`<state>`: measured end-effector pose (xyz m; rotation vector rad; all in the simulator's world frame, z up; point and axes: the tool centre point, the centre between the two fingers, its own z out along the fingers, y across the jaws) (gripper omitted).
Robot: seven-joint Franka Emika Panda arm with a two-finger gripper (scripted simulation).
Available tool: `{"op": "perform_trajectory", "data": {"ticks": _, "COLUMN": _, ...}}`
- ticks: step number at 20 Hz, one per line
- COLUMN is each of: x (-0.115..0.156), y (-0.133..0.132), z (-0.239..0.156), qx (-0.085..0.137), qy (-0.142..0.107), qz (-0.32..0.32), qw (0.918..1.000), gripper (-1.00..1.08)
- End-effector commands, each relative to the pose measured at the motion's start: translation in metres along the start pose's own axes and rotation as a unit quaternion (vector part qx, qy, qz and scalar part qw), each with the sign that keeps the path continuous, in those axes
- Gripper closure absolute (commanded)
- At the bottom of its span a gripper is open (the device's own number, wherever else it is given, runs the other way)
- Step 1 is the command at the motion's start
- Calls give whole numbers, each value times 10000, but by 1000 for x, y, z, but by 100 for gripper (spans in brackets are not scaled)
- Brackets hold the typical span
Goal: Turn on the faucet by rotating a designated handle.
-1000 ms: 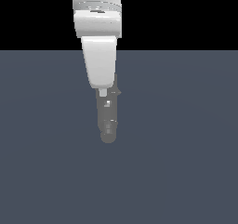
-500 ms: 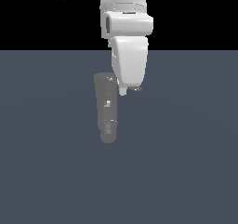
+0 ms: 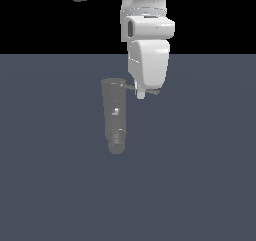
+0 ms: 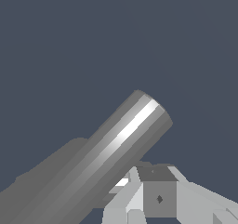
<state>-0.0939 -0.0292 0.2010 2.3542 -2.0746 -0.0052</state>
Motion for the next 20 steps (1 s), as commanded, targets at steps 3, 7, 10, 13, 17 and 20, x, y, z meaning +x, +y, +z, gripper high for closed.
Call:
{"op": "perform_trajectory", "data": {"ticks": 3, "x": 16, "y": -14, "z": 0, "qx": 23, "qy": 0, "qz": 37, "qw": 10000, "gripper": 108}}
{"op": "perform_trajectory", "data": {"ticks": 7, "x": 29, "y": -24, "z": 0, "qx": 23, "qy": 1, "qz": 55, "qw": 10000, "gripper": 108}}
{"op": "perform_trajectory", "data": {"ticks": 10, "x": 38, "y": -32, "z": 0, "qx": 23, "qy": 1, "qz": 69, "qw": 10000, "gripper": 108}}
{"op": "perform_trajectory", "data": {"ticks": 13, "x": 47, "y": -39, "z": 0, "qx": 24, "qy": 1, "qz": 82, "qw": 10000, "gripper": 108}}
{"op": "perform_trajectory", "data": {"ticks": 17, "x": 59, "y": -49, "z": -1, "qx": 24, "qy": 1, "qz": 100, "qw": 9999, "gripper": 108}}
{"op": "perform_trajectory", "data": {"ticks": 20, "x": 65, "y": -54, "z": -1, "qx": 25, "qy": 0, "qz": 108, "qw": 9999, "gripper": 108}}
